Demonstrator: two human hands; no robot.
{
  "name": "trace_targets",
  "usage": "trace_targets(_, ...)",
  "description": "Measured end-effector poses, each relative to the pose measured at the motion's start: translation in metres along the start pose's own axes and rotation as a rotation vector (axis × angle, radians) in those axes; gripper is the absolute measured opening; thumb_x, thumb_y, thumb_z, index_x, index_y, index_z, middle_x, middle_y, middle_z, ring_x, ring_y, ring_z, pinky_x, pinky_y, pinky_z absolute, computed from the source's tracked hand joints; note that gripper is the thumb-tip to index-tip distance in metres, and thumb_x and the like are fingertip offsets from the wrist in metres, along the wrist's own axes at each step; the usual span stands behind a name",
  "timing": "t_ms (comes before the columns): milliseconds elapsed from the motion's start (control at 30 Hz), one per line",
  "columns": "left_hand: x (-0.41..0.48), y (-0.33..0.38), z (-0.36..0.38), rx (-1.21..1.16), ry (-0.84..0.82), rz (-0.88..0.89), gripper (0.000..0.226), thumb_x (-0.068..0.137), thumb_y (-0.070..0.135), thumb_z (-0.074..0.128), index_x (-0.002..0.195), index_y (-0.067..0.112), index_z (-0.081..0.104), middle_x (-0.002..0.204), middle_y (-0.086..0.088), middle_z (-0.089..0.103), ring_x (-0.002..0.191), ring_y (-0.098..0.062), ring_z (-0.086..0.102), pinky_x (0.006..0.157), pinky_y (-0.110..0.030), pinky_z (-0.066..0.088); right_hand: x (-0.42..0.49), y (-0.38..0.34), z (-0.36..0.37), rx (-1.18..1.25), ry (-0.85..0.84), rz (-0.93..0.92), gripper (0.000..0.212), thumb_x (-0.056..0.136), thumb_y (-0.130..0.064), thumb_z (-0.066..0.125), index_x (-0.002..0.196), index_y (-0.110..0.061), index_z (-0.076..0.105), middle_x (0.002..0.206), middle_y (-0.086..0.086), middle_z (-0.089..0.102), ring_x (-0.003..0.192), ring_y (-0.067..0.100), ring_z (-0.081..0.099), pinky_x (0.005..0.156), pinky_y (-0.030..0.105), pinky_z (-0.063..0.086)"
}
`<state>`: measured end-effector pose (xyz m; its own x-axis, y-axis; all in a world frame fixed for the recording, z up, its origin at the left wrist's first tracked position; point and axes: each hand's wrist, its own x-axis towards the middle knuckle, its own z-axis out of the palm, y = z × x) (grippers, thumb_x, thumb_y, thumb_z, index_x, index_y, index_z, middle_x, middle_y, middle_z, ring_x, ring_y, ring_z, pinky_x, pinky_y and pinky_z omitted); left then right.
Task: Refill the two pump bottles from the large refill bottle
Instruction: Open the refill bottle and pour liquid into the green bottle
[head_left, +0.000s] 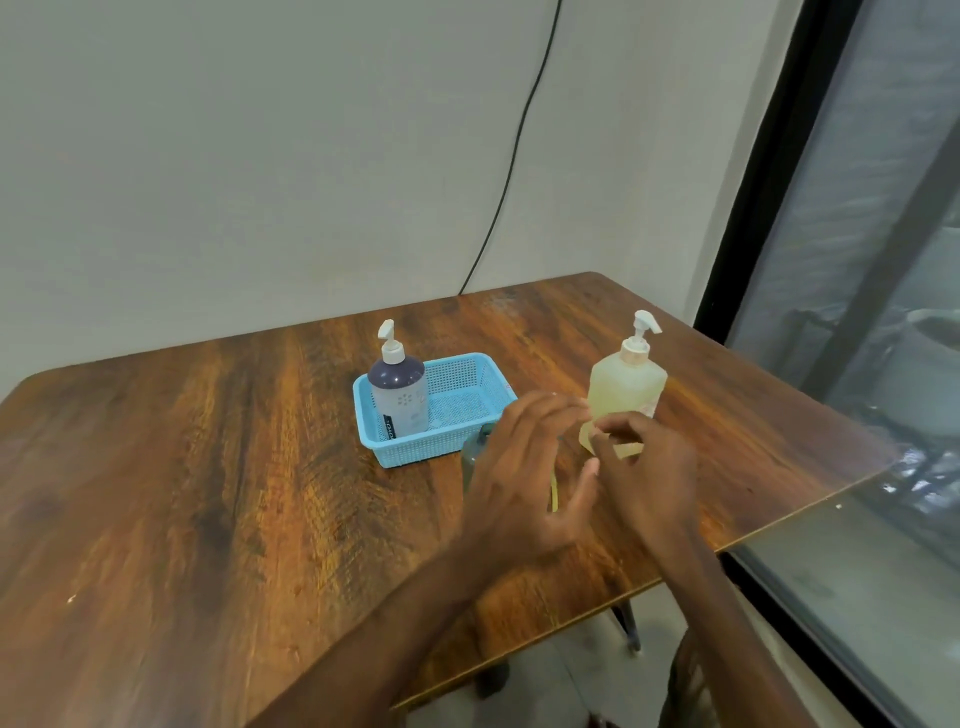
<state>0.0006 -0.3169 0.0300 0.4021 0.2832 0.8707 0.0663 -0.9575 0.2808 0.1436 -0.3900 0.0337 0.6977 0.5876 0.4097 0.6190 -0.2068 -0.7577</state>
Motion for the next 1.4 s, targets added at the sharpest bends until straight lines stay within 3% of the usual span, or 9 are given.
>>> trace_targets(200, 0.028, 0.014, 0.035, -0.074, -0.205, -0.327, 0.078, 0.089, 0.024, 0.077, 0.154, 0.020, 0.034, 0.154, 0.002, 0.044, 0.140, -0.013, 0.044, 0.113, -0.032, 0.045, 0.032, 0.019, -0.013, 0.085, 0.279, 0.033, 0.063, 0.074, -0.048, 0.085, 0.125, -0.025, 0.054, 0.119, -0.007, 0.059, 0.104, 0.011, 0.057, 0.082, 0.035, 0.055)
trace_targets(333, 0.043, 0.005, 0.060, 0.035, -0.436, -0.559, 0.107, 0.084, 0.048, 0.079, 0.162, 0.030, 0.008, 0.167, 0.004, 0.021, 0.152, -0.021, 0.032, 0.117, -0.049, 0.040, 0.061, 0.031, -0.008, 0.035, 0.070, 0.137, 0.092, 0.064, -0.053, 0.090, 0.138, -0.024, 0.044, 0.130, -0.003, 0.058, 0.112, 0.014, 0.057, 0.087, 0.034, 0.051)
trace_targets(533, 0.050, -0.015, 0.089, -0.174, -0.525, -0.733, 0.103, 0.079, 0.042, 0.086, 0.158, 0.032, 0.020, 0.157, 0.004, 0.040, 0.145, -0.022, 0.044, 0.116, -0.049, 0.047, 0.063, 0.037, -0.002, -0.012, 0.036, 0.088, 0.079, 0.064, -0.059, 0.086, 0.129, -0.027, 0.056, 0.117, -0.007, 0.066, 0.099, 0.012, 0.061, 0.081, 0.033, 0.053)
trace_targets(733, 0.039, -0.016, 0.089, -0.231, -0.536, -0.702, 0.082, 0.083, 0.037, 0.085, 0.149, 0.033, 0.036, 0.144, 0.010, 0.055, 0.129, -0.010, 0.055, 0.101, -0.033, 0.056, 0.040, 0.035, -0.016, -0.045, 0.019, 0.051, 0.082, 0.064, -0.059, 0.087, 0.130, -0.021, 0.056, 0.116, -0.005, 0.067, 0.097, 0.010, 0.062, 0.072, 0.022, 0.047)
trace_targets(833, 0.034, -0.018, 0.085, -0.228, -0.552, -0.700, 0.084, 0.076, 0.052, 0.085, 0.145, 0.039, 0.039, 0.138, 0.013, 0.060, 0.124, -0.012, 0.061, 0.096, -0.035, 0.060, 0.026, 0.032, -0.030, -0.012, -0.052, 0.024, 0.081, 0.065, -0.068, 0.081, 0.131, -0.027, 0.055, 0.113, -0.016, 0.065, 0.094, 0.002, 0.062, 0.072, 0.019, 0.048)
trace_targets(933, 0.032, -0.018, 0.078, -0.198, -0.574, -0.679, 0.086, 0.078, 0.057, 0.084, 0.149, 0.039, 0.038, 0.142, 0.013, 0.059, 0.128, -0.014, 0.061, 0.098, -0.030, 0.054, 0.022, 0.023, -0.046, 0.075, -0.099, 0.017, 0.071, 0.068, -0.071, 0.076, 0.127, -0.039, 0.057, 0.111, -0.029, 0.062, 0.095, -0.006, 0.062, 0.070, 0.014, 0.047)
trace_targets(1100, 0.033, -0.012, 0.074, -0.183, -0.563, -0.688, 0.094, 0.074, 0.083, 0.073, 0.149, 0.042, 0.035, 0.145, 0.018, 0.056, 0.130, -0.010, 0.058, 0.104, -0.032, 0.054, 0.042, -0.001, -0.049, 0.157, 0.029, -0.016, 0.052, 0.069, -0.059, 0.084, 0.114, -0.039, 0.065, 0.108, -0.025, 0.066, 0.094, -0.005, 0.064, 0.075, 0.017, 0.054)
trace_targets(1267, 0.036, -0.009, 0.068, -0.213, -0.560, -0.698, 0.091, 0.081, 0.072, 0.077, 0.154, 0.041, 0.033, 0.131, 0.029, 0.044, 0.125, 0.001, 0.052, 0.090, -0.013, 0.038, 0.049, -0.002, -0.040, 0.186, 0.112, -0.026, 0.038, 0.067, -0.046, 0.091, 0.099, -0.033, 0.074, 0.091, -0.022, 0.072, 0.084, -0.006, 0.066, 0.065, 0.011, 0.053)
trace_targets(1400, 0.039, -0.012, 0.068, -0.229, -0.590, -0.717, 0.093, 0.080, 0.071, 0.077, 0.156, 0.042, 0.033, 0.142, 0.024, 0.050, 0.123, 0.003, 0.049, 0.083, -0.003, 0.033, 0.050, 0.000, -0.039, 0.193, 0.125, -0.034, 0.035, 0.069, -0.044, 0.090, 0.098, -0.032, 0.075, 0.090, -0.021, 0.072, 0.084, -0.006, 0.066, 0.066, 0.013, 0.053)
